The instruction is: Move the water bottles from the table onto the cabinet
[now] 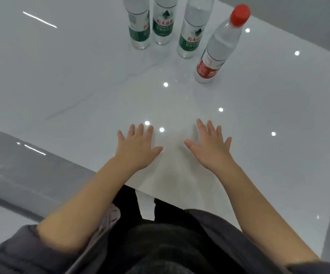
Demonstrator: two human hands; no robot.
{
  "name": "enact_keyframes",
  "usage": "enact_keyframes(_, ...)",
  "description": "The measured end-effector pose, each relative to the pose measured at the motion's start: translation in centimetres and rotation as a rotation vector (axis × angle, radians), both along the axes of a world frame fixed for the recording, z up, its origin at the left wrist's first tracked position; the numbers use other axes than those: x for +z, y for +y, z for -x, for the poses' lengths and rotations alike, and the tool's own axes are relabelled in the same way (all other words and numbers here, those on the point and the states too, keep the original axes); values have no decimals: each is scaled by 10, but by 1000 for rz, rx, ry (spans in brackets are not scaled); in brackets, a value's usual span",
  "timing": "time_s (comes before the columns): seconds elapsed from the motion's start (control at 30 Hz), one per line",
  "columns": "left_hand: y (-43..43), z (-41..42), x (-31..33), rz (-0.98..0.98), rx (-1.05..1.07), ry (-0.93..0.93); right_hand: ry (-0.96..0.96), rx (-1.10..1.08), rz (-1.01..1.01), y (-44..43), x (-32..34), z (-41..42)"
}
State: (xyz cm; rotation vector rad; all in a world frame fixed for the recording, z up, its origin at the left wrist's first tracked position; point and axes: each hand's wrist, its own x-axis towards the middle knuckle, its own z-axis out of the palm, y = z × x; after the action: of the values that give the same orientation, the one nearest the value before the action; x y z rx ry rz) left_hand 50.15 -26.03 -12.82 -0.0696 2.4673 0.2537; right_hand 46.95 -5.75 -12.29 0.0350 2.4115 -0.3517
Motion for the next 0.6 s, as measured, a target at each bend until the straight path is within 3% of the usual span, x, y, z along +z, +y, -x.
enact_keyframes(0.2,-65,78,-14,-22,-139,16,25,-284,2,-42,-6,40)
enact_keyframes(0.33,-103,130,-21,-77,-167,44,125,-570,188,-68,-13,73)
enact_keyframes(0.5,-123,187,-34,-307,18,137,293,-1072,470,-80,-23,117)
enact_keyframes(0.6,-122,217,-39,-568,201,227,409,-1197,525,-81,-30,138)
